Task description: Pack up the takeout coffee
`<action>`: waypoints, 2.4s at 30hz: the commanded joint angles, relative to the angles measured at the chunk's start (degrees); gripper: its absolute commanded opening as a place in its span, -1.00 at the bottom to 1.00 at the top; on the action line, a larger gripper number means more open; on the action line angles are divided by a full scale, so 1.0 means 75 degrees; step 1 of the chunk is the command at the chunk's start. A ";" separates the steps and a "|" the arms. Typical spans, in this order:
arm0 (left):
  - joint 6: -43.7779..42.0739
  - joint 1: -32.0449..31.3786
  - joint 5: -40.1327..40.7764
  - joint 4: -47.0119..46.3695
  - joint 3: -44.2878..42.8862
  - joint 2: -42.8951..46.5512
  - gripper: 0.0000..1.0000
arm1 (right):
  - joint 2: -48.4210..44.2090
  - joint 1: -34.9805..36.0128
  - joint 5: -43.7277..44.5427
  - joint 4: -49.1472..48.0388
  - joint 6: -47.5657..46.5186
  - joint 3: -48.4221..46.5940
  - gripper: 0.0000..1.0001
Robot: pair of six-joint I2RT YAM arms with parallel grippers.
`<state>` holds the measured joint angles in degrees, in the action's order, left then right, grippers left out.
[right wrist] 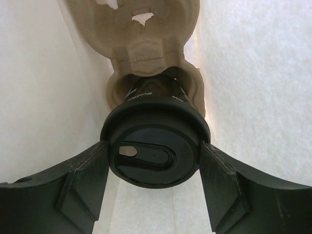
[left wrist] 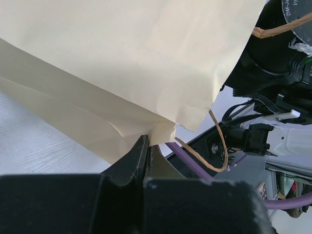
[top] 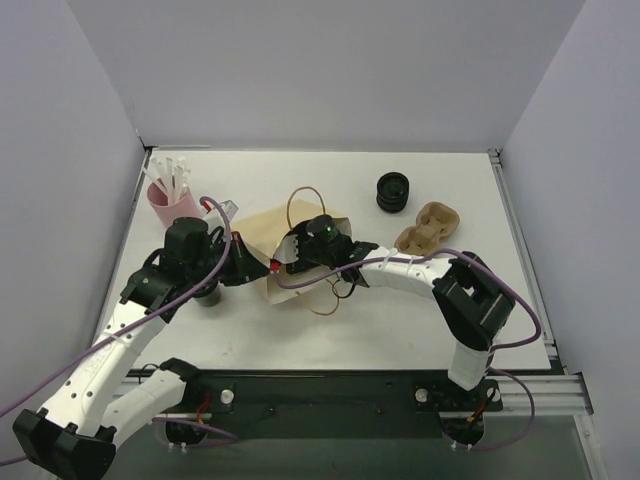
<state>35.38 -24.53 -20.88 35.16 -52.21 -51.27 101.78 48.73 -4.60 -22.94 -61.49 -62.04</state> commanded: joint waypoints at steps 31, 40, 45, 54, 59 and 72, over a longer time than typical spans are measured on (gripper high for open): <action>0.0065 0.0107 -0.1059 0.2319 -0.2613 -0.1590 -1.00 | -0.3304 0.1073 0.0577 0.5354 0.0535 -0.0294 0.40; 0.0018 0.0119 -0.1141 0.2660 -0.2825 -0.1614 -1.00 | -0.3551 0.1237 0.1023 0.6117 0.0852 -0.0904 0.41; 0.0006 0.0107 -0.1258 0.2625 -0.2743 -0.1555 -1.00 | -0.3481 0.1179 0.0989 0.5965 0.0700 -0.0729 0.26; -0.0287 0.0131 -0.0896 0.2730 -0.2566 -0.1625 -1.00 | -0.2837 0.0769 0.0684 0.4161 0.0208 -0.0364 0.25; -0.0322 0.0177 -0.0661 0.2789 -0.2719 -0.1801 -1.00 | -0.2426 0.0523 0.0333 0.4066 -0.0004 -0.0680 0.23; -0.0604 0.0260 0.0522 0.2533 -0.3165 -0.1768 -0.45 | -0.2390 0.0686 0.0413 0.4383 0.0640 -0.0717 0.16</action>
<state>31.92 -22.92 -20.25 56.82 -74.74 -66.76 85.67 52.71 -1.93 9.72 -59.37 -66.87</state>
